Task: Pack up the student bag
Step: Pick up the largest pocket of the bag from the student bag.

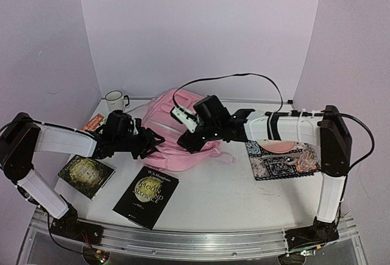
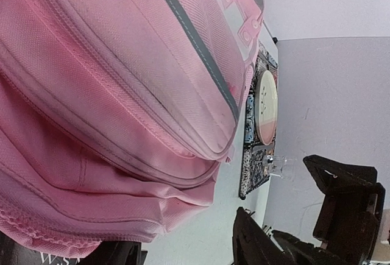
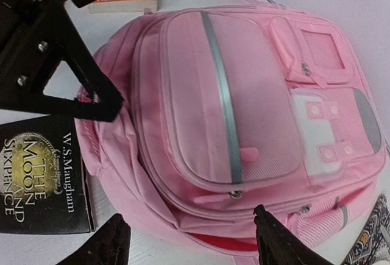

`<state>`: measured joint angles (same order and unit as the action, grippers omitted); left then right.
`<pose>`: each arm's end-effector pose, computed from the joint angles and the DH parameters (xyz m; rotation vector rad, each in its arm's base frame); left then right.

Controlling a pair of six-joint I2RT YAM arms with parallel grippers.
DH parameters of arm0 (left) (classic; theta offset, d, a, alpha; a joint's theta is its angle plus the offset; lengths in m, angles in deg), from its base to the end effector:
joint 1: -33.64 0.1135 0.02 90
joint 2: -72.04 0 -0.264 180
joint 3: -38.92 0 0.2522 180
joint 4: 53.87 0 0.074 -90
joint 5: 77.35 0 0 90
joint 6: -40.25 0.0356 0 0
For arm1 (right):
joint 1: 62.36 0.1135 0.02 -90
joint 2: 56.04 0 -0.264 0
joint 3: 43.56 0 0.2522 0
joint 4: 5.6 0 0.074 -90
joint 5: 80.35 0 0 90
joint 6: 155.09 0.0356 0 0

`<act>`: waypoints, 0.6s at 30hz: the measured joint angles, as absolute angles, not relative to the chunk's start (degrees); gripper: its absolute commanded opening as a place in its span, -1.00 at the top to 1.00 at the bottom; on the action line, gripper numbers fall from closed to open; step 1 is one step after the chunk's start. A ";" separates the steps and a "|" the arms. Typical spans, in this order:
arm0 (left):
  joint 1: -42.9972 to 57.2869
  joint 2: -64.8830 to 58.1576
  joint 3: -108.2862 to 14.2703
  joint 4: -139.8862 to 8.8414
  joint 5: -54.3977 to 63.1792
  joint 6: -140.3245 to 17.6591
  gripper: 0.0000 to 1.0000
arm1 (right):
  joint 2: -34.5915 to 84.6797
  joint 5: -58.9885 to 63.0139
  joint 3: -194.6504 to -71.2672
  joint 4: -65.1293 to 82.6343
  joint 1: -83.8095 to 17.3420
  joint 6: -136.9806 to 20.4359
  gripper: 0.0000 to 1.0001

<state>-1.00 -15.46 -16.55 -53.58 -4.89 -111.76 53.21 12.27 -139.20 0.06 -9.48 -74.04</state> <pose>0.2523 -0.1874 0.1867 -0.3654 2.3679 -1.2385 0.2762 0.3623 0.2672 -0.9672 1.6762 0.4727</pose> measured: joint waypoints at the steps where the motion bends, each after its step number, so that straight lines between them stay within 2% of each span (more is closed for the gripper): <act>1: -1.01 -15.48 -16.55 -53.58 -5.05 -111.44 0.03 | 54.99 12.54 -140.87 -0.06 -8.86 -74.71 -0.41; 6: -1.04 -15.77 -16.60 -51.97 -6.24 -111.33 0.11 | 61.21 12.56 -144.55 -0.31 -7.39 -76.86 -0.40; 9: -1.11 -16.66 -16.60 -49.28 -7.11 -112.63 0.22 | 63.74 12.37 -145.41 -0.39 -7.42 -77.66 -0.27; 12: -1.34 -17.72 -16.57 -45.70 -8.14 -114.69 0.26 | 65.23 13.47 -145.46 -0.57 -7.47 -78.47 0.20; 15: -1.79 -19.01 -16.60 -43.30 -8.88 -115.79 0.27 | 65.79 15.72 -145.46 -0.84 -7.48 -79.22 0.84; 16: -1.95 -19.27 -16.60 -42.67 -9.31 -115.94 0.26 | 65.80 16.38 -145.46 -0.84 -7.51 -79.03 0.97; 18: -2.24 -19.33 -16.60 -41.68 -9.91 -115.97 0.22 | 65.79 17.60 -145.44 -0.93 -7.57 -79.21 1.00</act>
